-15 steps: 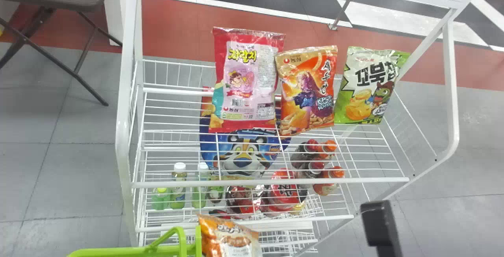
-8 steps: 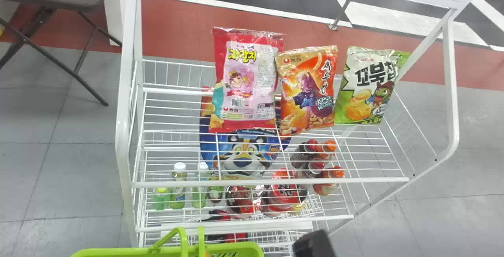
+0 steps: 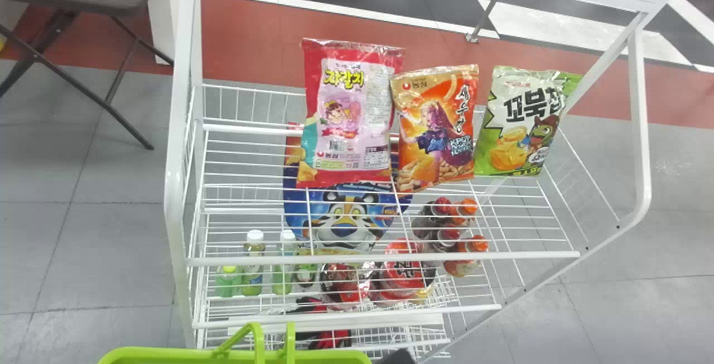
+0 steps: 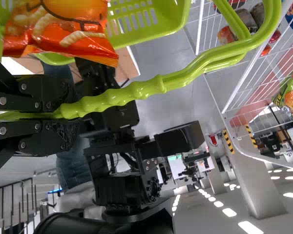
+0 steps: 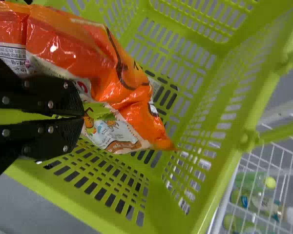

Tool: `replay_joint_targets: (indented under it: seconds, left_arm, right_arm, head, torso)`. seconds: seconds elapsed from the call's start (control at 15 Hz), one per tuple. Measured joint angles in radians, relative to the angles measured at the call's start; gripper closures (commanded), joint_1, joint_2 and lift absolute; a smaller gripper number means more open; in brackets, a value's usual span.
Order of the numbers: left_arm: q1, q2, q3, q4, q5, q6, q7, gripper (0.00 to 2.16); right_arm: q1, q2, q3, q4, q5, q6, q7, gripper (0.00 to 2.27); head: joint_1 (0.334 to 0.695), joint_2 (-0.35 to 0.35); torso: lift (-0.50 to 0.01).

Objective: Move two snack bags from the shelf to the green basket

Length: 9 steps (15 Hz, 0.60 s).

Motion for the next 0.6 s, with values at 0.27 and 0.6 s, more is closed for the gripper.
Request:
replay_joint_targets:
  seconds: [0.27,0.6]
  left_arm:
    - [-0.003,-0.003,0.001,0.003,0.000,0.000,0.003,2.11]
    - [-0.003,-0.004,0.001,0.005,-0.001,0.000,0.005,2.11]
  right_arm:
    - [0.013,0.001,-0.077,-0.107,-0.001,0.000,-0.048,0.06]
    - [0.008,0.043,-0.193,-0.202,-0.058,0.000,-0.004,0.08]
  head:
    - [0.695,-0.350]
    - [0.695,-0.350]
  torso:
    - [-0.017]
    - [-0.017]
